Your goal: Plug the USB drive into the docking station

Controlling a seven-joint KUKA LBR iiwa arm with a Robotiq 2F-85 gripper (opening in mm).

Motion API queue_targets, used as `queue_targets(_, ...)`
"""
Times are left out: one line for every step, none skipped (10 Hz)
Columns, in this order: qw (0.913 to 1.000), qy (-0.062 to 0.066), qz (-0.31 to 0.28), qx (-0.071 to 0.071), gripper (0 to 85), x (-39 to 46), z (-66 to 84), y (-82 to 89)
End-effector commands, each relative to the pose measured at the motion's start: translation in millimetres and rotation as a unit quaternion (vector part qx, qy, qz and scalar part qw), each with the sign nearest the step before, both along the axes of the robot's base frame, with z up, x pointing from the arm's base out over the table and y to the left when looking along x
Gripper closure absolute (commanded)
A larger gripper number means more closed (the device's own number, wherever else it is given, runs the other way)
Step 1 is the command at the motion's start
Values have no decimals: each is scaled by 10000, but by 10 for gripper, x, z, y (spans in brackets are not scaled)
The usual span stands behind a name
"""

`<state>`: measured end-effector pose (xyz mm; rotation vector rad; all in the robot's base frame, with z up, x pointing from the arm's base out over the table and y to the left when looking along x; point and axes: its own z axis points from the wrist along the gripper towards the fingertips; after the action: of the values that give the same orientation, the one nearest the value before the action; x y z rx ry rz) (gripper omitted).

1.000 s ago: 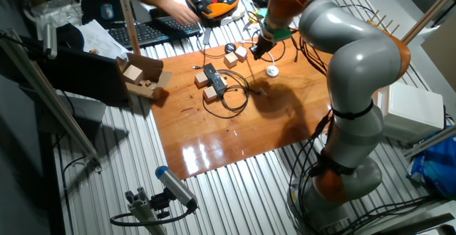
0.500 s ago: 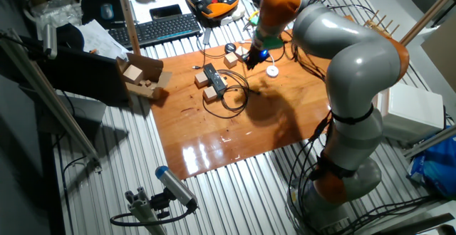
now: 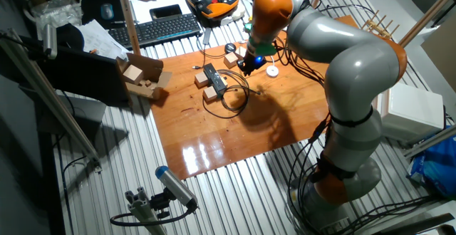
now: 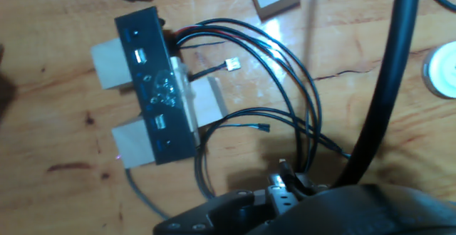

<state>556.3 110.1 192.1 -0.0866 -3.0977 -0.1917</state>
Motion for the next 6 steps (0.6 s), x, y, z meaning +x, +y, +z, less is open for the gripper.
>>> queue_targets(10000, -21, 62, -8, 850, -3, 1, 2)
queue_targets(9998, -77, 148, -59, 850, -3, 1, 2)
queue_targets(9996, -104, 253, -110, 850, -3, 1, 2)
queue_targets(9989, -149, 403, -176, 850, -3, 1, 2)
queue_targets(9971, -241, 672, -266, 850, -3, 1, 2)
queue_targets(9956, -203, 905, -156, 850, -3, 1, 2)
